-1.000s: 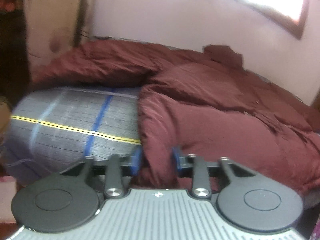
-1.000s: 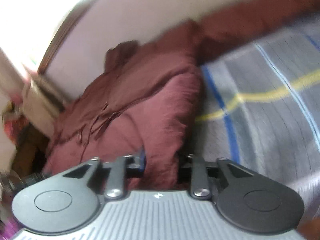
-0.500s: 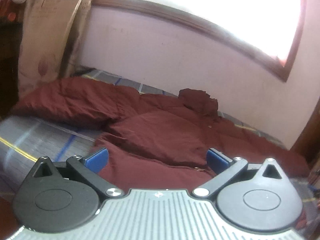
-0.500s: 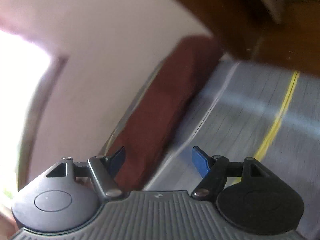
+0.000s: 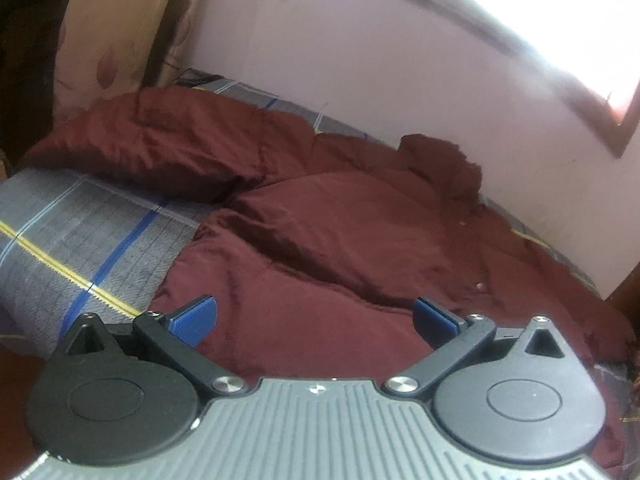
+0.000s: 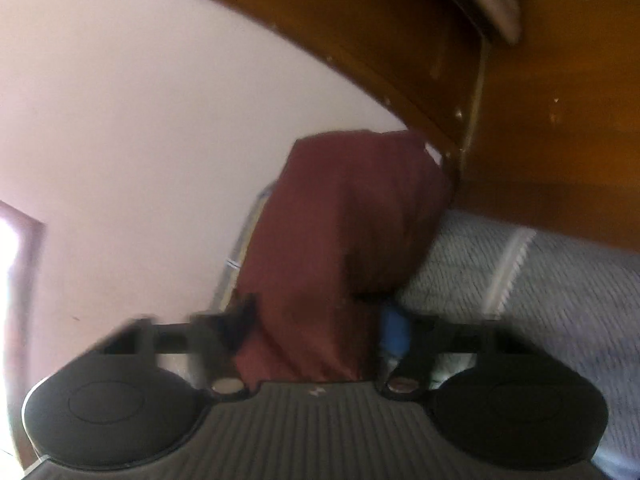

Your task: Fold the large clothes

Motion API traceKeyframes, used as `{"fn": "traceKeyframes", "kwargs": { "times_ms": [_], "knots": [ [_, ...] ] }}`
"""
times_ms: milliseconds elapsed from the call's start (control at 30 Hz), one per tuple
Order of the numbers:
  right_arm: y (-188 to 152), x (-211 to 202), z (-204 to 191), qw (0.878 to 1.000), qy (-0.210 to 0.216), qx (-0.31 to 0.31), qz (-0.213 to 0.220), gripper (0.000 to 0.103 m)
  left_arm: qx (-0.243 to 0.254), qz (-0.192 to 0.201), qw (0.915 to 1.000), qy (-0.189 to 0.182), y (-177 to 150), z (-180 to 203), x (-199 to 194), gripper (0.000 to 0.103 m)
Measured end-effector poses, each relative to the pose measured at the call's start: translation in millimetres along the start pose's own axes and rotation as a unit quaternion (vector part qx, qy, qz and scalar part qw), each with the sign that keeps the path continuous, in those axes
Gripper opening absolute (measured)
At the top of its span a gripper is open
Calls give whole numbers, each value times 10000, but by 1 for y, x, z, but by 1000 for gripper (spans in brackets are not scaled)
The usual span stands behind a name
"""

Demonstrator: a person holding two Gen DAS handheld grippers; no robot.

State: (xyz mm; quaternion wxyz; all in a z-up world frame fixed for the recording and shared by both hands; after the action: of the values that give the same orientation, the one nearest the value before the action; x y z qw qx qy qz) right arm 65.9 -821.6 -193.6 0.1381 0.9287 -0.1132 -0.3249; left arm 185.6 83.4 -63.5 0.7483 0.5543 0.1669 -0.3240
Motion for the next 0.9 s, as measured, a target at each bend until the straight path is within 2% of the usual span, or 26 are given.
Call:
{"fn": "traceKeyframes", "kwargs": {
  "times_ms": [100, 200, 300, 400, 467, 533, 633, 700, 833, 900],
  "knots": [
    [1, -11, -22, 9985, 48, -423, 353, 11, -27, -57, 10000, 37, -1, -7, 2, 103],
    [-19, -42, -90, 9852, 588, -1456, 682, 10, -81, -50, 9999, -41, 0, -12, -1, 103],
    [-76, -88, -175, 9522, 1412, -2615, 699, 11, -73, 25, 9999, -75, 2, -16, -4, 103],
    [-162, -125, -249, 9097, 2202, -3494, 444, 11, -241, 49, 9995, -176, 1, -22, -7, 103],
    [-226, -135, -281, 8865, 2530, -3872, 119, 11, -390, 48, 9989, -246, -1, -26, -9, 103],
    [-287, -136, -299, 8705, 2747, -4073, -289, 9, -488, 59, 9983, -304, -3, -30, -13, 103],
    [-385, -133, -312, 8298, 2880, -4718, -776, 8, -577, 125, 9976, -350, -3, -39, -20, 103],
    [-438, -123, -315, 8102, 2778, -5064, -993, 8, -632, 158, 9973, -350, -4, -46, -23, 103],
    [-509, -91, -308, 7902, 2453, -5464, -1297, 8, -816, 115, 9959, -365, -7, -61, -24, 103],
    [-529, -82, -297, 7874, 2262, -5553, -1427, 8, -910, 82, 9950, -393, -9, -66, -23, 103]
  ]
}}
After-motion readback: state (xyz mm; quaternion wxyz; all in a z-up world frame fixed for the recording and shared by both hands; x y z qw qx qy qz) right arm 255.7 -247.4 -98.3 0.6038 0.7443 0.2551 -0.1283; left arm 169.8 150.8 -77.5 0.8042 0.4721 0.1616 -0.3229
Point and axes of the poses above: each gripper's, at about its wrist camera, not at the fingertips, and x roughly the way its jaws point, z to its right, y to its top, the point moved 9 cm from there along x, roughly the way its jaws point, and after that the axes turned 3 degrees about -y, right-handed, at the moved point
